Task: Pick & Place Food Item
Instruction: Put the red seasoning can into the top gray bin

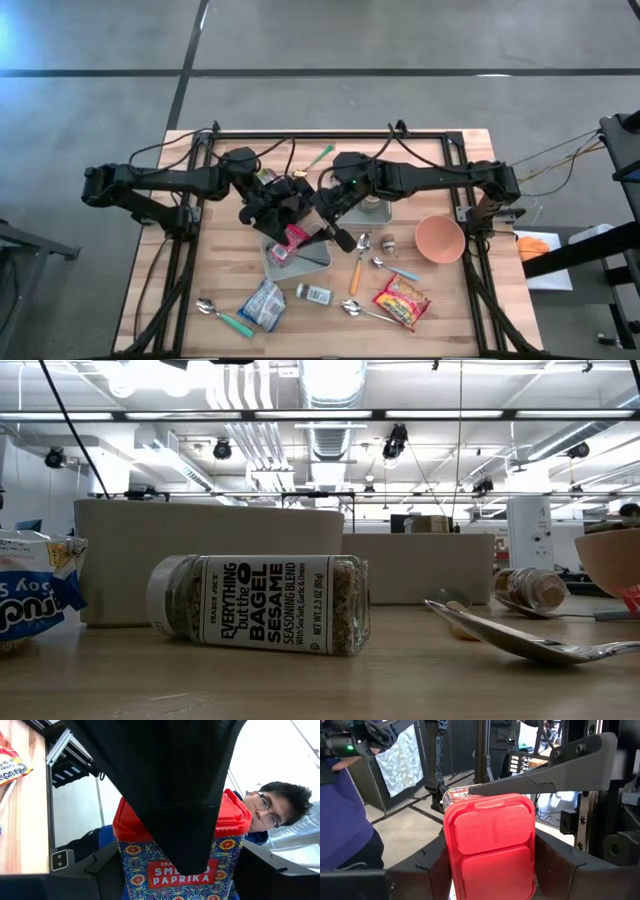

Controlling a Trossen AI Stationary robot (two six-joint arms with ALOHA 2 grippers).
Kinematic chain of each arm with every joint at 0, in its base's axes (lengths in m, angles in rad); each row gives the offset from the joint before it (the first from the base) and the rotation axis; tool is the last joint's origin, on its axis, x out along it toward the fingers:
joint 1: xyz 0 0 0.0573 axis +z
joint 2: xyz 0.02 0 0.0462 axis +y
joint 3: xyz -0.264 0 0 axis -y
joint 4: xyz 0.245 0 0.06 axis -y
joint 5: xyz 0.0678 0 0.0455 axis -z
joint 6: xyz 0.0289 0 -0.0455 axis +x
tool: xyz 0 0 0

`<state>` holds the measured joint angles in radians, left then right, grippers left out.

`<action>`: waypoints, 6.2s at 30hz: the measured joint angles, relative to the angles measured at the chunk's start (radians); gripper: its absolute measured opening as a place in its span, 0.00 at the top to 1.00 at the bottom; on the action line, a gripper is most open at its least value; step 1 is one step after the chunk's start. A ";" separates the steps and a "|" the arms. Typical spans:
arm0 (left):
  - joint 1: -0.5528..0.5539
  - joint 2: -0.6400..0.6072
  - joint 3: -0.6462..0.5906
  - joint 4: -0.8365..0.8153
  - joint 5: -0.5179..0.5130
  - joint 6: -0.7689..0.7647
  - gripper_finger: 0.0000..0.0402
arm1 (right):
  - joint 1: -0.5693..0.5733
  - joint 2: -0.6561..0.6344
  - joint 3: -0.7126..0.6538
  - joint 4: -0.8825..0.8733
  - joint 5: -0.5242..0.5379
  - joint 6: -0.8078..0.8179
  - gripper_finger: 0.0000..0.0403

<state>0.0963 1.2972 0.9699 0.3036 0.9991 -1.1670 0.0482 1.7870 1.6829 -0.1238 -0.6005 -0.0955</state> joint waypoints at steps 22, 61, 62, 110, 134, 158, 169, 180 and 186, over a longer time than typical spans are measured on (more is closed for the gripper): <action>0.011 -0.032 0.000 -0.012 0.006 -0.077 0.25 | 0.010 -0.017 0.086 -0.183 0.031 0.086 0.48; 0.106 -0.336 -0.010 -0.500 -0.192 0.311 0.05 | -0.060 -0.044 -0.090 -1.123 0.812 0.247 0.48; 0.106 -0.335 -0.010 -0.509 -0.195 0.316 0.05 | -0.060 -0.045 -0.114 -1.121 0.813 0.247 0.48; 0.106 -0.335 -0.011 -0.598 -0.222 0.360 0.05 | -0.008 -0.076 -0.385 -1.047 0.936 0.360 0.48; 0.106 -0.335 -0.011 -0.605 -0.222 0.372 0.05 | -0.012 -0.074 -0.479 -0.915 0.889 0.301 0.48; 0.106 -0.335 -0.011 -0.617 -0.222 0.374 0.05 | -0.014 -0.077 -0.512 -0.883 0.882 0.260 0.23; 0.106 -0.335 -0.011 -0.618 -0.222 0.374 0.05 | -0.013 -0.081 -0.474 -0.901 0.782 0.317 0.23; 0.106 -0.335 -0.011 -0.626 -0.221 0.386 0.05 | -0.013 -0.084 -0.432 -0.901 0.704 0.382 0.22; 0.106 -0.335 -0.011 -0.653 -0.221 0.386 0.05 | -0.013 -0.085 -0.411 -0.914 0.701 0.393 0.22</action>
<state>0.2022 0.9619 0.9590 -0.3492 0.7776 -0.7811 0.0353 1.7018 1.2714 -1.0382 0.1003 0.2971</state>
